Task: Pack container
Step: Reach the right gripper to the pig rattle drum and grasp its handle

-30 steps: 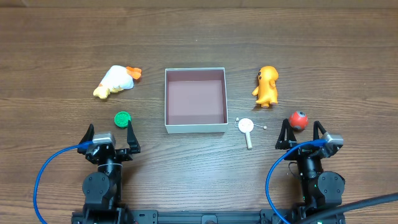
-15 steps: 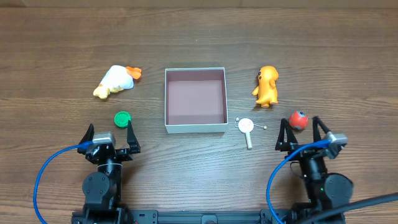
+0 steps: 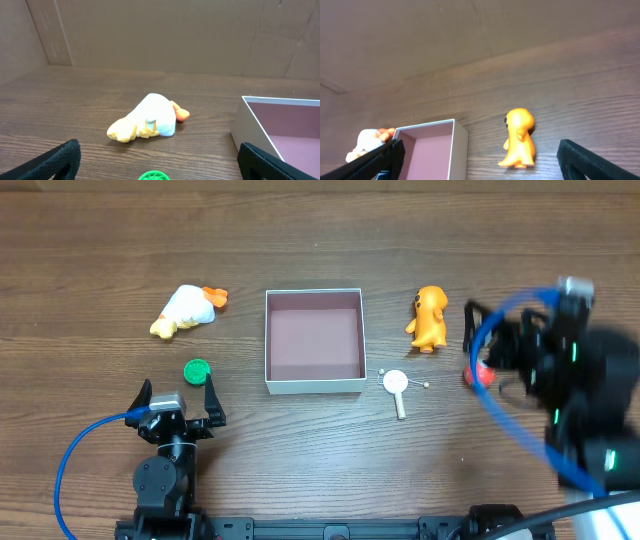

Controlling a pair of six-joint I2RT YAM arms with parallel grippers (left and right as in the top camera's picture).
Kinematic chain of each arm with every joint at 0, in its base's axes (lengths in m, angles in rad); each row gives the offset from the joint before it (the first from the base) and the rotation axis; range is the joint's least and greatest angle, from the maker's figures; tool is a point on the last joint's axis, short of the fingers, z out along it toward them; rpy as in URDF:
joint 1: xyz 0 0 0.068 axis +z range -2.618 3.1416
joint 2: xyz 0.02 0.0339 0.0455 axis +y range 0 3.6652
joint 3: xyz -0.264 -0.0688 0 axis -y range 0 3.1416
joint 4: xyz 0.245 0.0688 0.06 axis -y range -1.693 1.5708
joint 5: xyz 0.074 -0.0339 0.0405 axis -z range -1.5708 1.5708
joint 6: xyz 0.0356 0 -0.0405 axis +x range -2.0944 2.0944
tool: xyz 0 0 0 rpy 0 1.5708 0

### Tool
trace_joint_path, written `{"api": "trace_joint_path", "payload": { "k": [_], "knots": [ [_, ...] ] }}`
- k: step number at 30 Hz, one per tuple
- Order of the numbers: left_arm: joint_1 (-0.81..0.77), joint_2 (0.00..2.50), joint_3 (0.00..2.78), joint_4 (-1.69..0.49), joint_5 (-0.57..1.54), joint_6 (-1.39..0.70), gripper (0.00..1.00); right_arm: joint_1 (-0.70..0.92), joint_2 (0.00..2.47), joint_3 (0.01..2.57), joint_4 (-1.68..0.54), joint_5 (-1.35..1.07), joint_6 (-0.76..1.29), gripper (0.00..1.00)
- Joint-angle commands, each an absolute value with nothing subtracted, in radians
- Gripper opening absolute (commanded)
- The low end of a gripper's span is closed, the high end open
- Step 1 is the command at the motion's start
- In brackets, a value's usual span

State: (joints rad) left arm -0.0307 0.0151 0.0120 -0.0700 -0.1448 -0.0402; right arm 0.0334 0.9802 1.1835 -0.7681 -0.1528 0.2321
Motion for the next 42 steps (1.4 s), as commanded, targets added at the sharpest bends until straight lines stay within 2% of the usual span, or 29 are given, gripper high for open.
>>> {"api": "trace_joint_path", "payload": {
  "k": [1,7,17,20,26,32,37,42],
  "knots": [
    [-0.025,0.006,0.006,-0.066,-0.133,-0.014,1.0,0.033,1.212,1.409,-0.914,-0.159,0.227,1.0],
    [-0.025,0.006,0.006,-0.066,-0.133,-0.014,1.0,0.033,1.462,1.489,-0.954,-0.159,0.208,1.0],
    [-0.025,0.006,0.006,-0.066,-0.133,-0.014,1.0,0.035,1.646,1.487,-0.976,-0.177,0.198,1.0],
    [-0.025,0.006,0.006,-0.066,-0.133,-0.014,1.0,0.047,1.66,1.486,-1.021,-0.158,0.175,0.88],
    [-0.025,0.006,0.006,-0.066,-0.133,-0.014,1.0,0.115,1.652,1.486,-1.135,-0.038,0.175,0.73],
    [-0.025,0.006,0.006,-0.066,-0.133,-0.014,1.0,0.239,1.652,1.469,-1.215,-0.027,0.217,0.7],
    [-0.025,0.006,0.006,-0.066,-0.133,-0.014,1.0,0.322,1.652,1.388,-1.192,-0.026,0.29,0.7],
    [-0.025,0.006,0.006,-0.066,-0.133,-0.014,1.0,0.331,1.652,1.244,-1.104,-0.027,0.316,0.65]
  ]
}}
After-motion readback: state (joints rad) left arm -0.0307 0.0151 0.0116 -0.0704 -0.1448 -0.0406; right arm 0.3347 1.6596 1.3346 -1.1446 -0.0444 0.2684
